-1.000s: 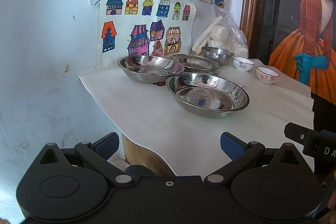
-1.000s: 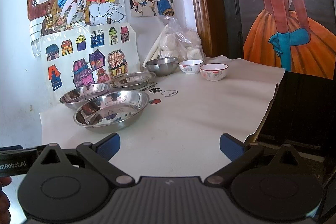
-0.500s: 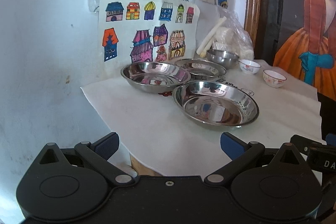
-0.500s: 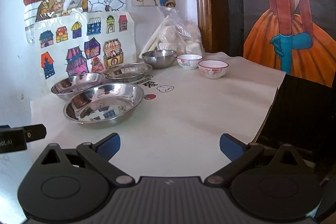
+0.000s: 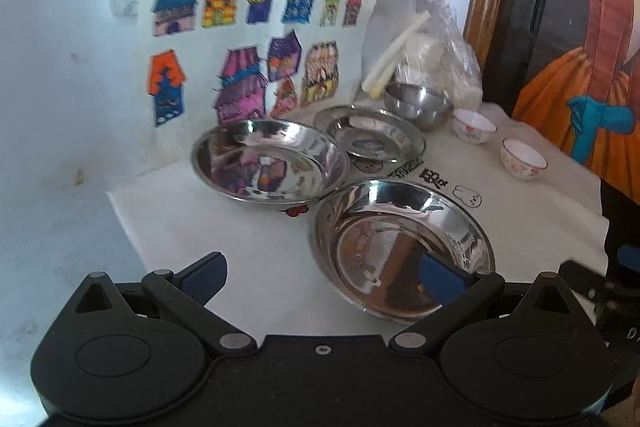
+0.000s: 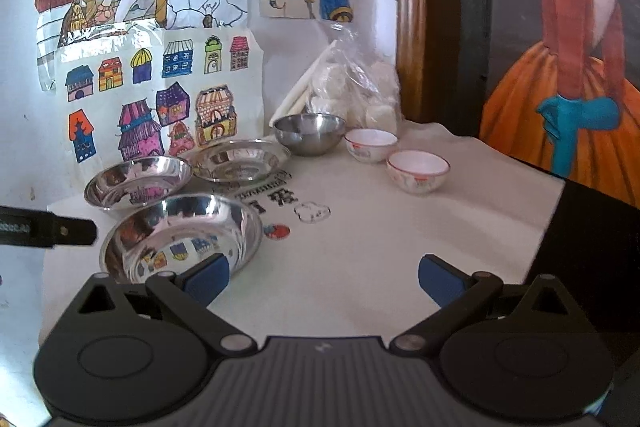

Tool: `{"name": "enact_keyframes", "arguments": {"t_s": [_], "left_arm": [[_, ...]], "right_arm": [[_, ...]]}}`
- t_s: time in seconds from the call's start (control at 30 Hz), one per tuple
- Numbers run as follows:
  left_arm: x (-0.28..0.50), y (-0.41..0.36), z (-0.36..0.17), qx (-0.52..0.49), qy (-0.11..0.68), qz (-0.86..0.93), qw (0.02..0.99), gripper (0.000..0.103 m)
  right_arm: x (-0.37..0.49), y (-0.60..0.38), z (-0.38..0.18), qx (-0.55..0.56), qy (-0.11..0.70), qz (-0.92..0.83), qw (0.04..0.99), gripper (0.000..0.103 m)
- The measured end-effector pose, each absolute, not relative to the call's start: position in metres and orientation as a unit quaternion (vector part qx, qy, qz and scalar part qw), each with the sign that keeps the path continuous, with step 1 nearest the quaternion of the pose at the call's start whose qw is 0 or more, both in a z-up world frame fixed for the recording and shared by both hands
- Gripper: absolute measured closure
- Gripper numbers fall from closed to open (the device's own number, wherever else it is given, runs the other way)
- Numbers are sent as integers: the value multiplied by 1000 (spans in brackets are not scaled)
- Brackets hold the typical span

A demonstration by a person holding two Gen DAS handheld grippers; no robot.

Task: Organize plates and bowls
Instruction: 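Move both tools to the large steel plate rim and close on it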

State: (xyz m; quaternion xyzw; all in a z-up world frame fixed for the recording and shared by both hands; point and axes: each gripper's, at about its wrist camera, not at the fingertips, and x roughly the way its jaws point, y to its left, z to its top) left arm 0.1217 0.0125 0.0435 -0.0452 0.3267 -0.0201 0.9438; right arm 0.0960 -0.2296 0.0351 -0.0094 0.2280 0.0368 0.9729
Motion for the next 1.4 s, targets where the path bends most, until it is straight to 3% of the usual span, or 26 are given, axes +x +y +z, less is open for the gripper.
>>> {"name": "enact_keyframes", "arguments": {"t_s": [0.37, 1.07, 1.33, 1.4], "left_arm": [[171, 20, 30, -61, 383, -28, 921, 1], [186, 18, 5, -93, 401, -28, 911, 1], [184, 19, 1, -124, 389, -29, 913, 17], [183, 18, 1, -129, 386, -29, 913, 24]], "right_arm": [[144, -227, 41, -27, 238, 47, 970, 0], [178, -212, 16, 15, 289, 115, 950, 1], [184, -206, 9, 35, 307, 127, 943, 27], [185, -204, 8, 38, 310, 129, 941, 40]]}}
